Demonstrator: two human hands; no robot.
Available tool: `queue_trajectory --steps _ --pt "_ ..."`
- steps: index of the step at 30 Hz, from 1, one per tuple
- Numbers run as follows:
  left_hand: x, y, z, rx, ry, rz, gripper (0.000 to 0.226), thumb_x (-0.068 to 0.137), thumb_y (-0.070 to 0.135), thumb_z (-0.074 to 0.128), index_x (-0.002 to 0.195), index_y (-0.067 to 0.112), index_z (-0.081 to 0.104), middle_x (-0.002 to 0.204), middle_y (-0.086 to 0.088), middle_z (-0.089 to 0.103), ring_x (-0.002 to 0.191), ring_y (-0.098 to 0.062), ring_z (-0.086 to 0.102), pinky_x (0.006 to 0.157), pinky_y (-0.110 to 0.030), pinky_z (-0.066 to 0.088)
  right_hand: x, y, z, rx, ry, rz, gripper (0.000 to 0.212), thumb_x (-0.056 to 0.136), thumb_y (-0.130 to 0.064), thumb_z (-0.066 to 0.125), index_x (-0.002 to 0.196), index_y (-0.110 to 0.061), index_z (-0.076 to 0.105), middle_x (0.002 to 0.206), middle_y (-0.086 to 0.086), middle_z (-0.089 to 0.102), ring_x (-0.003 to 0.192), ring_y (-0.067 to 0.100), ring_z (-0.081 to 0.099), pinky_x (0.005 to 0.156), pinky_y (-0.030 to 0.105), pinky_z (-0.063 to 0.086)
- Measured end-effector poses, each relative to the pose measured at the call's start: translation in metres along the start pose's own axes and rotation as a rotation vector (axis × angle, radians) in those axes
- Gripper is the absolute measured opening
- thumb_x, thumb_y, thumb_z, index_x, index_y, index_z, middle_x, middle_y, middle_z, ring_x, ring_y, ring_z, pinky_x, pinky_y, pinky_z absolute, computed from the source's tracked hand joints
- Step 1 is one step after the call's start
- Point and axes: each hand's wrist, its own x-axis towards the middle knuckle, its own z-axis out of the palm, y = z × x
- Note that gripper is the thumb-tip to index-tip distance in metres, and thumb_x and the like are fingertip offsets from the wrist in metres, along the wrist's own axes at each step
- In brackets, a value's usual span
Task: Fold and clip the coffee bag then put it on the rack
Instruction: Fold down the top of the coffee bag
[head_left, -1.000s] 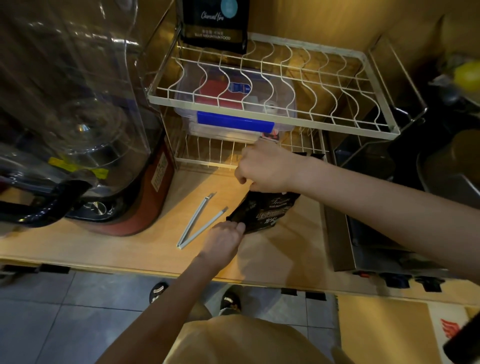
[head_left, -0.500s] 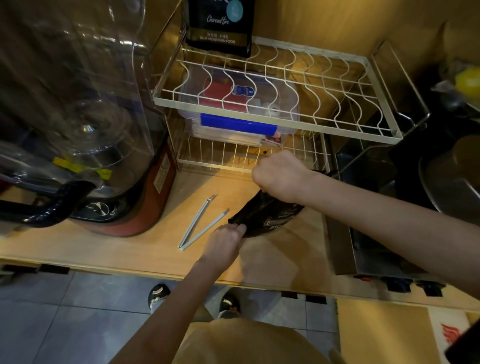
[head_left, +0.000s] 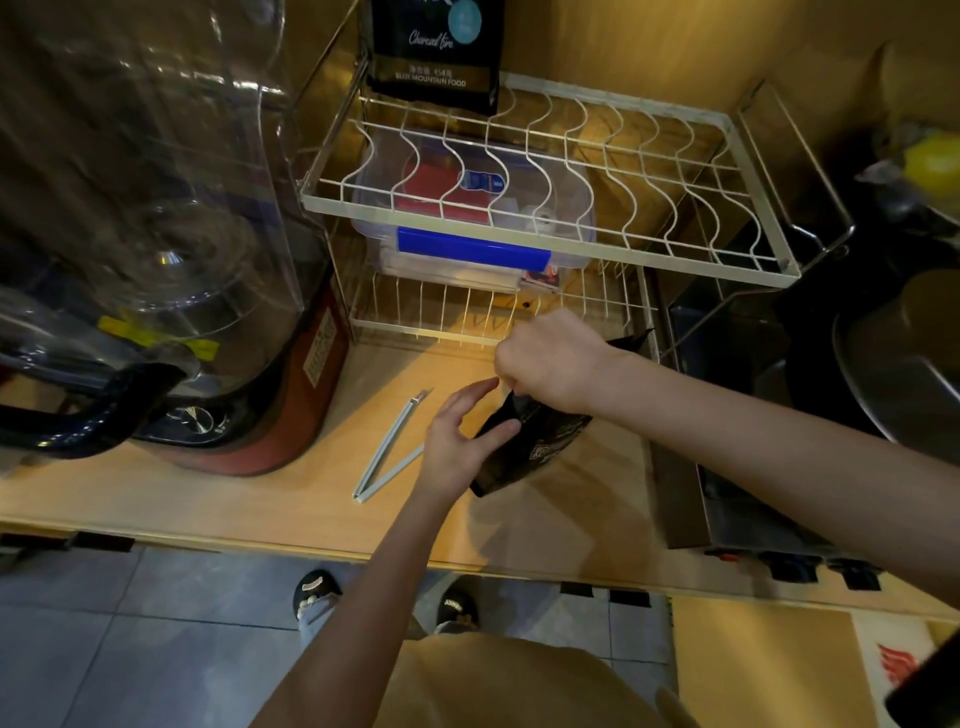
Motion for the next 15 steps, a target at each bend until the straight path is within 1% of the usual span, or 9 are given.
queue_trajectory --steps 1,2,3,5,7,9,11,13,15 --pt "0.001 0.000 0.003 -0.066 -0.011 -0.039 0.047 0.075 0.021 0.071 0.118 0.026 0.055 0.122 0.004 0.057 0.113 -0.004 0.046 0.090 -0.006 0.034 0.000 0.000 0.000 0.007 -0.009 0.005 0.007 0.085 -0.010 0.057 0.091 -0.009 0.060 0.083 0.008 0.060 0.084 0.026 0.062 0.067 0.036 0.050" --pt "0.002 0.000 0.006 -0.138 -0.009 -0.081 0.043 0.075 0.016 0.070 0.115 0.025 0.057 0.116 0.003 0.060 0.112 -0.007 0.048 0.093 -0.011 0.036 0.000 0.001 0.000 0.014 -0.009 0.008 0.007 0.085 -0.011 0.057 0.090 -0.009 0.061 0.081 0.008 0.058 0.084 0.026 0.062 0.067 0.036 0.049" --pt "0.002 0.000 0.009 -0.210 0.004 -0.115 0.040 0.075 0.012 0.070 0.112 0.024 0.059 0.108 0.002 0.063 0.108 -0.011 0.053 0.091 -0.016 0.041 -0.001 0.001 0.000 0.021 -0.005 0.011 0.007 0.085 -0.011 0.056 0.089 -0.009 0.061 0.080 0.007 0.057 0.085 0.027 0.062 0.067 0.036 0.049" --pt "0.003 0.001 0.013 -0.323 0.059 -0.163 0.034 0.074 0.005 0.069 0.105 0.016 0.063 0.091 0.002 0.068 0.093 -0.011 0.062 0.077 -0.014 0.051 -0.002 0.001 0.001 0.032 -0.005 0.023 0.006 0.085 -0.012 0.056 0.088 -0.009 0.061 0.080 0.007 0.058 0.085 0.027 0.062 0.068 0.036 0.051" --pt "0.006 0.001 0.014 -0.382 0.094 -0.196 0.030 0.073 0.000 0.068 0.103 0.004 0.065 0.076 0.011 0.071 0.075 -0.001 0.066 0.065 -0.009 0.051 -0.003 0.001 0.000 0.031 -0.029 0.032 0.006 0.085 -0.013 0.057 0.088 -0.010 0.061 0.088 0.009 0.065 0.086 0.027 0.062 0.069 0.036 0.051" --pt "0.008 0.001 0.014 -0.396 0.082 -0.200 0.029 0.074 -0.002 0.067 0.103 -0.003 0.064 0.064 0.018 0.072 0.068 0.004 0.065 0.061 -0.008 0.051 -0.004 0.002 -0.005 0.008 -0.073 0.058 0.008 0.085 -0.014 0.058 0.092 -0.010 0.060 0.091 0.007 0.063 0.089 0.025 0.061 0.069 0.036 0.050" --pt "0.011 0.001 0.012 -0.400 0.072 -0.198 0.027 0.075 -0.002 0.066 0.101 -0.004 0.064 0.062 0.019 0.072 0.067 0.003 0.066 0.063 -0.010 0.052 -0.005 0.005 -0.011 -0.046 -0.109 0.090 0.012 0.085 -0.012 0.058 0.097 -0.009 0.056 0.091 0.006 0.058 0.090 0.024 0.060 0.067 0.032 0.045" --pt "0.014 0.001 0.012 -0.404 0.077 -0.192 0.024 0.075 -0.003 0.065 0.099 -0.005 0.064 0.062 0.018 0.072 0.067 0.002 0.066 0.064 -0.011 0.053 -0.006 0.007 -0.015 -0.073 -0.100 0.104 0.012 0.086 -0.009 0.055 0.098 -0.009 0.055 0.096 0.008 0.061 0.091 0.024 0.060 0.066 0.031 0.042" --pt "0.015 0.001 0.012 -0.384 0.087 -0.189 0.023 0.075 -0.003 0.065 0.098 -0.006 0.064 0.060 0.019 0.072 0.066 0.003 0.065 0.064 -0.009 0.052 -0.007 0.008 -0.018 -0.049 -0.078 0.118 0.012 0.086 -0.007 0.054 0.098 -0.009 0.056 0.101 0.009 0.062 0.094 0.024 0.060 0.068 0.031 0.043"
